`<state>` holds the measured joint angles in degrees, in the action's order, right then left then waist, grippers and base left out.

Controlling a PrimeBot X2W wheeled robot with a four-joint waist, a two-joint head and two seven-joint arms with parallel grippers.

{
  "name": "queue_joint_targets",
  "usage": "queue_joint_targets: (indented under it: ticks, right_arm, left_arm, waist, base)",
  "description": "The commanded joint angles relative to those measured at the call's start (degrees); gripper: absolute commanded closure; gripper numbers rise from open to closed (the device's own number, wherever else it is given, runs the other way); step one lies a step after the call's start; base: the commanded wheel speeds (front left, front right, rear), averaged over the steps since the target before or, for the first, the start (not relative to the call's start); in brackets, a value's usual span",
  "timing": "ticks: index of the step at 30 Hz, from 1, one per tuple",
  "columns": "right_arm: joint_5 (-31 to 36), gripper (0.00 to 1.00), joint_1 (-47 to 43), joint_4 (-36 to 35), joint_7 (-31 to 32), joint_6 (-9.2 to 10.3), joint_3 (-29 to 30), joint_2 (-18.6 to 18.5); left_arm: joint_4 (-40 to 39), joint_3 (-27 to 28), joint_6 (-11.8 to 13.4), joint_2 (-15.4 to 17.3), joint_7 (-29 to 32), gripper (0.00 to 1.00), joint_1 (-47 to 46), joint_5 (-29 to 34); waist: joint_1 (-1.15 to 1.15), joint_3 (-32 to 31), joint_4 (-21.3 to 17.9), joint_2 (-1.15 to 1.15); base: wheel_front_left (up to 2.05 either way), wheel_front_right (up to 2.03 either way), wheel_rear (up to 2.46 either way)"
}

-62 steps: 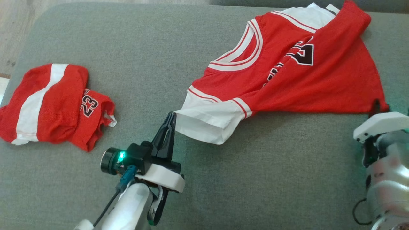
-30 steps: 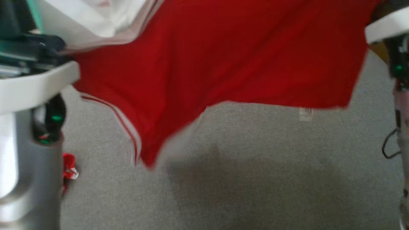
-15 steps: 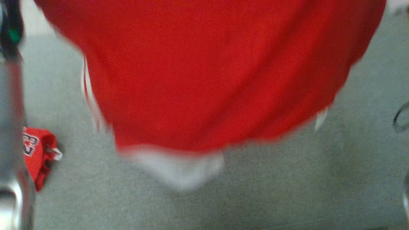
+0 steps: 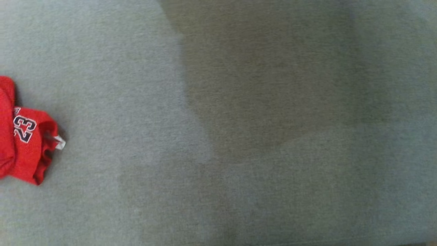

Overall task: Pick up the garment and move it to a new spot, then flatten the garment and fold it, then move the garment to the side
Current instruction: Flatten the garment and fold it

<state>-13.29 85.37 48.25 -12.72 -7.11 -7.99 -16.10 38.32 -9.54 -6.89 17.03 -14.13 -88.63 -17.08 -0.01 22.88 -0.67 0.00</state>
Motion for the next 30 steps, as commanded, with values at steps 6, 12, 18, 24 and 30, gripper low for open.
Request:
queue_joint_targets:
  ticks: [6, 12, 18, 24, 30]
  right_arm:
    - [-3.29, 1.00, -4.13, 5.08, -1.98, -0.37, -3.60, 0.17]
    - [-7.13, 1.00, -15.76, 9.08, -2.24, -0.37, -8.95, -1.52]
    - [-13.34, 1.00, -26.03, 11.12, 1.16, -0.37, -17.81, -3.29]
    - [-22.29, 1.00, -33.70, 5.93, 7.98, -0.37, -28.47, -8.95]
    - [-29.21, 1.00, -37.95, -0.33, 12.34, -0.37, -37.25, -15.85]
  left_arm:
    - [0.69, -2.62, -0.50, 0.26, -0.78, 1.00, 3.40, -1.57]
    - [-2.38, -6.80, -0.57, -0.33, -0.84, 1.00, 18.04, -3.90]
    - [-6.22, -10.47, -0.58, 2.55, -0.85, 1.00, 35.14, -7.03]
    - [-11.06, -18.56, -0.59, 8.76, -0.86, 1.00, 49.75, -11.92]
    - [-15.04, -22.69, -0.59, 14.51, -0.27, 1.00, 57.78, -15.31]
  waist:
    - [0.01, 0.04, 1.49, 0.00]
    - [0.01, -0.78, 2.37, 0.00]
    - [0.01, -4.20, 2.19, 0.00]
    - [0.01, -8.88, 2.24, 0.00]
    - [0.01, -12.10, 2.99, 0.00]
  base:
    - [0.00, 0.00, 0.00]
    - [0.00, 0.00, 0.00]
    - [0.00, 0.00, 0.00]
    - [0.00, 0.00, 0.00]
    - [0.00, 0.00, 0.00]
